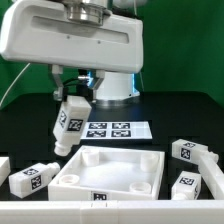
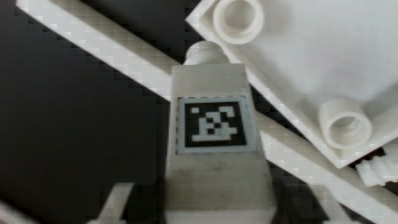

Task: Assemble one leg

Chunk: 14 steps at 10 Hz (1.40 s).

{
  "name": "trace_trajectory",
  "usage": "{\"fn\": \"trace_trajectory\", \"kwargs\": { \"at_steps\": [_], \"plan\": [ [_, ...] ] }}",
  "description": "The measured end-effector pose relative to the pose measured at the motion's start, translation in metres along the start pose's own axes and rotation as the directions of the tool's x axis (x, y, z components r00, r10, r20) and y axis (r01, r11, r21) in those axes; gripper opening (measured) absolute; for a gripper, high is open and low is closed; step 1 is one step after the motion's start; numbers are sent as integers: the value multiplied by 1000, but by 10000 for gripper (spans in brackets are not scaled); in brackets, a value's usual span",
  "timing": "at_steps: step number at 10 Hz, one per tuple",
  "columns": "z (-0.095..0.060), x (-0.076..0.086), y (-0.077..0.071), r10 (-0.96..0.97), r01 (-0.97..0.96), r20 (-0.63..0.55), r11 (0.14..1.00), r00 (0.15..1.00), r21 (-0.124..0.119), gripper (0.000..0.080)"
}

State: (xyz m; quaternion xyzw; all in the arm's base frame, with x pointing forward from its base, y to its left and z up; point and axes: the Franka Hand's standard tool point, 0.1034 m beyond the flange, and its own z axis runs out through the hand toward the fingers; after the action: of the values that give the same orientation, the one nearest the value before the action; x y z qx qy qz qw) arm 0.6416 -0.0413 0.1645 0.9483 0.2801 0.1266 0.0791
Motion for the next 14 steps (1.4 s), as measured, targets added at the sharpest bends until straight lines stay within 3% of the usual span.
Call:
{"fn": "trace_trajectory", "kwargs": {
  "at_steps": [1,2,4,6,7,10,11,12,13,14],
  "plan": [
    [-1,0,10,-17,14,-56,999,998,-41,281],
    [0,0,4,33,-35,-57,999,998,-30,281],
    [-12,29,-27,74,-73,-51,997,996,25,281],
    [-17,53,-46,122,-119,-42,991,992,68,281],
    [-18,61,-54,137,-133,-53,988,989,74,281],
    [-16,59,-53,131,-127,-49,989,990,74,281],
    [-12,52,-54,143,-140,-29,986,989,92,281],
    [-1,35,-57,205,-208,35,965,978,157,281],
    [9,32,-64,211,-216,49,961,976,171,281],
    [14,32,-77,220,-232,83,952,972,201,281]
  ]
}}
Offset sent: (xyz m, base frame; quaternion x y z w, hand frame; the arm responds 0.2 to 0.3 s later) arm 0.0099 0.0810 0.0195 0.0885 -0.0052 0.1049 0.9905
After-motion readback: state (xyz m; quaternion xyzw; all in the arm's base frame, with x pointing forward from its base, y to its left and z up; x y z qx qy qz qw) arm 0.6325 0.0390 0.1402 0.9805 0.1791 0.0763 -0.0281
